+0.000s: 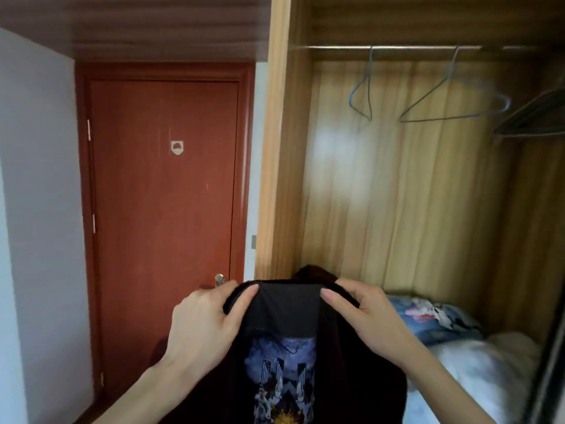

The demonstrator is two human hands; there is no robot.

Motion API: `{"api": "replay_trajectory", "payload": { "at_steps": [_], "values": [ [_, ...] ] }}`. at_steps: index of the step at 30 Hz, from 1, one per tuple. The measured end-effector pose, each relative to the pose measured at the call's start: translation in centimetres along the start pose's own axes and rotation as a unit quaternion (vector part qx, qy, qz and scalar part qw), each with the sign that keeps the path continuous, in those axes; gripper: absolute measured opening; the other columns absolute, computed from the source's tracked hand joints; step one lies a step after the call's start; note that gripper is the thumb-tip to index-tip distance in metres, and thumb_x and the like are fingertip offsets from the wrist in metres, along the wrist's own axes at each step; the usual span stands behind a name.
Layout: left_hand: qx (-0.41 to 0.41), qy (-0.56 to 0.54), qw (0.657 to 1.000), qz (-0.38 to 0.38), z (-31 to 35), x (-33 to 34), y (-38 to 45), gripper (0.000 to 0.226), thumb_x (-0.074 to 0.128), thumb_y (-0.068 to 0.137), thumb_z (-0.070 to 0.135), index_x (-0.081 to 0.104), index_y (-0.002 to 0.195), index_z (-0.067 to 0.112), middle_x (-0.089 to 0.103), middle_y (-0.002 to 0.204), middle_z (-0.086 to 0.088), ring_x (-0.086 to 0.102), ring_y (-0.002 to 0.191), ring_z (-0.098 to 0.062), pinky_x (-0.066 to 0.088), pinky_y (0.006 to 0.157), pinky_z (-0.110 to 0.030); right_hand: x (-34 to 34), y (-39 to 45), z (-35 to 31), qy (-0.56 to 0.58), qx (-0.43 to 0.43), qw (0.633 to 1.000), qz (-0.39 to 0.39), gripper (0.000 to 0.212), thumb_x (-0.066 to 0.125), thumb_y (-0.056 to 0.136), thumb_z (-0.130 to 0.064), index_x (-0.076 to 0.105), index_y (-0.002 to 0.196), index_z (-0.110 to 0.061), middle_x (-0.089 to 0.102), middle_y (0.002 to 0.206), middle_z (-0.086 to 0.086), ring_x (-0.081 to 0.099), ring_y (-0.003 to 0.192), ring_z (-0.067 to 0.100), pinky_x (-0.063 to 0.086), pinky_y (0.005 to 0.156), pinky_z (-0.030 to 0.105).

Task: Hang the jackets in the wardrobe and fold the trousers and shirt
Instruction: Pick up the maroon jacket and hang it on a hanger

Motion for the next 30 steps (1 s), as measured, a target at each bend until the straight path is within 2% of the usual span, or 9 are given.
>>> {"api": "replay_trajectory", "payload": {
  "at_steps": [2, 6, 9, 12, 14, 19, 24, 28, 30],
  "values": [
    [0.013, -0.008, 1.000, 0.015, 1.6, 1.3, 1.3, 0.050, 0.046, 0.096, 0.071, 0.061, 0.073, 0.029, 0.058, 0.056, 0.008, 0.058, 0.056, -0.020, 0.050, 0.055, -0.037, -2.0, 0.4, 1.2, 0.003, 0.009, 1.000, 0.009, 0.036, 0.059, 0.102, -0.055, 0.060, 0.076, -0.029, 0.053, 0.070, -0.022, 0.048, 0.069, -0.008, 0.037, 0.065, 0.014],
    [0.058, -0.041, 0.997, 0.030, 5.1, 3.9, 4.4, 0.040, 0.046, 0.099, 0.059, 0.054, 0.077, 0.028, 0.049, 0.077, 0.010, 0.055, 0.059, -0.014, 0.048, 0.055, -0.033, -6.2, 1.9, 3.0, 0.013, 0.022, 0.999, 0.034, 0.043, 0.061, 0.099, -0.059, 0.066, 0.085, -0.019, 0.057, 0.072, -0.017, 0.053, 0.072, -0.003, 0.041, 0.067, 0.018],
    [0.075, -0.046, 0.995, 0.041, 7.6, 5.4, 7.0, 0.040, 0.044, 0.101, 0.058, 0.050, 0.076, 0.027, 0.048, 0.076, 0.009, 0.055, 0.060, -0.013, 0.048, 0.052, -0.034, -9.5, 3.3, 3.5, -0.001, 0.022, 0.998, 0.057, 0.034, 0.062, 0.101, -0.050, 0.066, 0.079, -0.025, 0.057, 0.069, -0.018, 0.053, 0.068, -0.004, 0.040, 0.064, 0.014],
    [0.090, -0.045, 0.994, 0.046, 10.0, 7.2, 9.9, 0.043, 0.039, 0.102, 0.061, 0.046, 0.074, 0.029, 0.050, 0.073, 0.010, 0.054, 0.063, -0.010, 0.035, 0.050, -0.017, -12.7, 4.7, 4.0, -0.003, 0.025, 0.996, 0.087, 0.029, 0.062, 0.100, -0.044, 0.068, 0.075, -0.030, 0.061, 0.067, -0.019, 0.055, 0.065, -0.007, 0.039, 0.062, 0.009],
    [0.098, -0.062, 0.992, 0.043, 11.7, 8.6, 11.9, 0.047, 0.037, 0.102, 0.063, 0.052, 0.075, 0.027, 0.053, 0.074, 0.009, 0.057, 0.067, -0.009, 0.038, 0.053, -0.019, -15.0, 5.7, 4.3, -0.004, 0.016, 0.994, 0.105, 0.030, 0.062, 0.100, -0.040, 0.068, 0.072, -0.031, 0.061, 0.066, -0.021, 0.055, 0.063, -0.007, 0.039, 0.061, 0.008],
    [0.093, -0.098, 0.990, 0.048, 14.2, 11.5, 16.8, 0.052, 0.038, 0.100, 0.066, 0.056, 0.076, 0.023, 0.058, 0.077, 0.007, 0.058, 0.071, -0.009, 0.047, 0.062, -0.034, -19.5, 8.4, 6.0, -0.046, -0.003, 0.991, 0.129, 0.047, 0.063, 0.101, -0.041, 0.057, 0.075, -0.003, 0.045, 0.064, -0.012, 0.044, 0.060, 0.000, 0.034, 0.057, 0.015],
    [0.115, -0.153, 0.980, 0.051, 15.6, 13.0, 21.5, 0.050, 0.044, 0.102, 0.059, 0.052, 0.073, 0.019, 0.056, 0.071, 0.004, 0.057, 0.067, -0.013, 0.048, 0.064, -0.038, -21.9, 11.9, 6.2, -0.078, -0.008, 0.988, 0.129, 0.042, 0.063, 0.103, -0.036, 0.059, 0.077, -0.003, 0.047, 0.064, -0.008, 0.044, 0.061, 0.003, 0.034, 0.058, 0.018],
    [0.142, -0.192, 0.969, 0.065, 16.5, 13.1, 25.3, 0.047, 0.053, 0.104, 0.047, 0.050, 0.072, 0.013, 0.052, 0.066, 0.002, 0.051, 0.064, -0.018, 0.046, 0.065, -0.042, -23.3, 14.9, 6.0, -0.082, -0.018, 0.986, 0.141, 0.034, 0.066, 0.101, -0.034, 0.065, 0.080, -0.007, 0.057, 0.070, 0.011, 0.048, 0.067, 0.007, 0.037, 0.063, 0.023],
    [0.153, -0.194, 0.966, 0.071, 16.8, 12.9, 27.4, 0.047, 0.055, 0.105, 0.044, 0.046, 0.069, 0.015, 0.049, 0.063, 0.002, 0.047, 0.062, -0.019, 0.045, 0.065, -0.045, -23.9, 16.5, 6.0, -0.088, -0.027, 0.984, 0.152, 0.028, 0.068, 0.100, -0.035, 0.069, 0.082, -0.014, 0.067, 0.075, 0.005, 0.056, 0.069, 0.007, 0.041, 0.067, 0.021]
  ]
}}
Point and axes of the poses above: each hand's wrist, its own y-axis towards the middle knuckle, its own x-axis out of the palm, z = x × y, the point moved 8 cm from there along y, towards the middle knuckle
